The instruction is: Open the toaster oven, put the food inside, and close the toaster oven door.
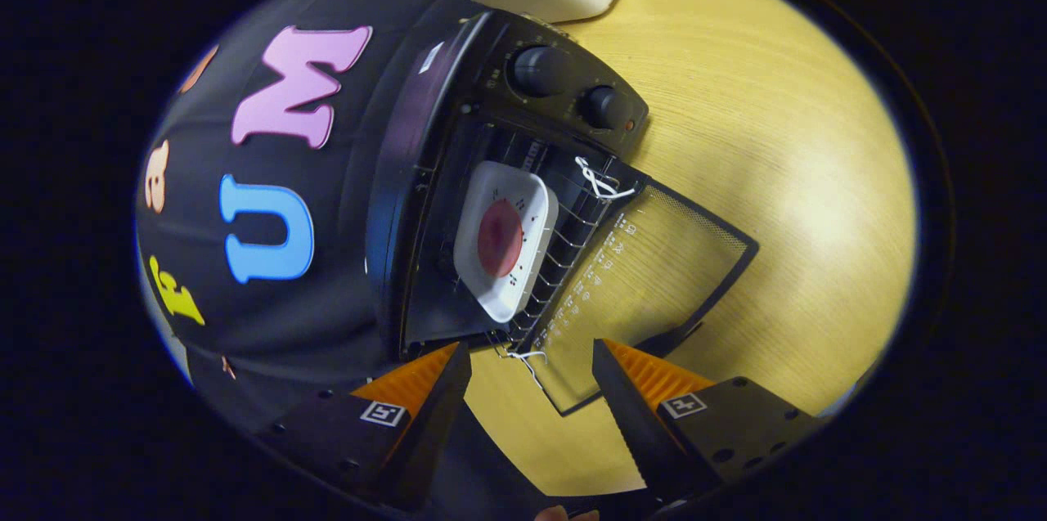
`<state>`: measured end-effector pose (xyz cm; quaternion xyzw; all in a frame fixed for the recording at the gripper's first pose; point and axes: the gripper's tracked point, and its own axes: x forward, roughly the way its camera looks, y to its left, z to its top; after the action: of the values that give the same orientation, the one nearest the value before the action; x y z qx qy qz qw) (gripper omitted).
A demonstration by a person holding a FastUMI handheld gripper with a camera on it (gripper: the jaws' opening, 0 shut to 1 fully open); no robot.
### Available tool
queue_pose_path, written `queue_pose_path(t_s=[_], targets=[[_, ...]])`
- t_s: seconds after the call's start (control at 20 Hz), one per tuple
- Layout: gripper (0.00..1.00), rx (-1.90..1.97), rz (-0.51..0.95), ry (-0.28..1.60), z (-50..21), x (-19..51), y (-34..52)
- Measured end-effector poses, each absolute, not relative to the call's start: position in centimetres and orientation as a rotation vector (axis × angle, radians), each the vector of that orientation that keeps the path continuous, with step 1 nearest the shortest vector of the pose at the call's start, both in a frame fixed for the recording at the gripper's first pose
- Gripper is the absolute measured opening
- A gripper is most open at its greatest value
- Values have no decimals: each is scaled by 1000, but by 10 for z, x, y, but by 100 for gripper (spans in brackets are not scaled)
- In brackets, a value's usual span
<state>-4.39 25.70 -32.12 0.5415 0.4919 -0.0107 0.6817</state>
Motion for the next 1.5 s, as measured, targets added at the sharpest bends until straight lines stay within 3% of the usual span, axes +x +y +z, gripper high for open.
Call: queue_pose_path(t_s=[0.2,0.45,0.85,1.5], targets=[[97,1028,94,1097,-312,-81,236],[97,788,142,1073,-314,-119,202],[97,459,261,1144,-350,-169,220],[98,409,170,1189,-414,-138,262]])
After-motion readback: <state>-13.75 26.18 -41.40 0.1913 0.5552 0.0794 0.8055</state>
